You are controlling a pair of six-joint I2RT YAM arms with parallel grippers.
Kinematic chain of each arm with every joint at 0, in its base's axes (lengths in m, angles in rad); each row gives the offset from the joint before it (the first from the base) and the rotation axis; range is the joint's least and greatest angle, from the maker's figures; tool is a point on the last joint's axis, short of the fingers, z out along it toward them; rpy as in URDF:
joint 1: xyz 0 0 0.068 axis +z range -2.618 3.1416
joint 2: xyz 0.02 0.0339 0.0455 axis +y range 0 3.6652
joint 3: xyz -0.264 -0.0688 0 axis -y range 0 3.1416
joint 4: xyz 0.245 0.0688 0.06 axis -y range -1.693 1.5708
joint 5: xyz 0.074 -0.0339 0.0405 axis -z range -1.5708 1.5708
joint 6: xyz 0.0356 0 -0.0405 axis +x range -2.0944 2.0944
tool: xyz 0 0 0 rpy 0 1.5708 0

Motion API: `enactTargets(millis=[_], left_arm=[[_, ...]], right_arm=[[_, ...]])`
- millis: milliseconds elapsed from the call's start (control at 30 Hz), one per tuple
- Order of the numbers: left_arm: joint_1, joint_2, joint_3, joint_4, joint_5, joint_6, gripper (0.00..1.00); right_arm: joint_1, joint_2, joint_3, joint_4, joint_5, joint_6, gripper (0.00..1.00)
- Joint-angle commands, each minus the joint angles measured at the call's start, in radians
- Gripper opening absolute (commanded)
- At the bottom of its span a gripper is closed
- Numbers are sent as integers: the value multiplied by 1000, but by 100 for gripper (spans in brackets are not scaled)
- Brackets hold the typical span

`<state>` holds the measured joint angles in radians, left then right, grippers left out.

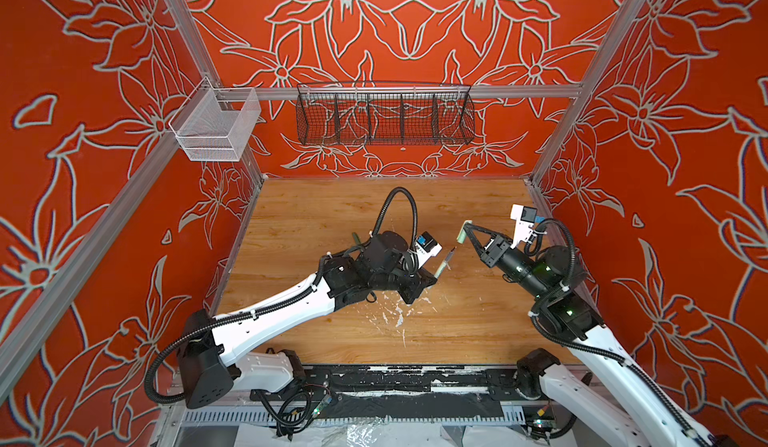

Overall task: Insert the pens into the pen caps
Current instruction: 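Swing the left gripper's pen toward the right gripper while the right brings the cap closer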

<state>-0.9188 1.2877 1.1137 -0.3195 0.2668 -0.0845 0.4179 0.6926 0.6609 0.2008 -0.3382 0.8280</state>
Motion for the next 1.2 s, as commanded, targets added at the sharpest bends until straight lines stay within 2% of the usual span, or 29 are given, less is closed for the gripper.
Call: enactTargets(millis=[0, 267, 667, 1167], left_arm=[[-9, -14, 24, 20, 4, 17, 0], [-9, -14, 26, 19, -1, 20, 0], [-9, -19, 18, 34, -26, 26, 0], [-9, -11, 22, 39, -26, 21, 0]], right_arm=[[-6, 2, -10, 54, 13, 22, 0], [-5, 28, -9, 79, -20, 38, 0], [-5, 8, -4, 14, -25, 16, 0], [-4, 26, -44, 110, -54, 74, 0]])
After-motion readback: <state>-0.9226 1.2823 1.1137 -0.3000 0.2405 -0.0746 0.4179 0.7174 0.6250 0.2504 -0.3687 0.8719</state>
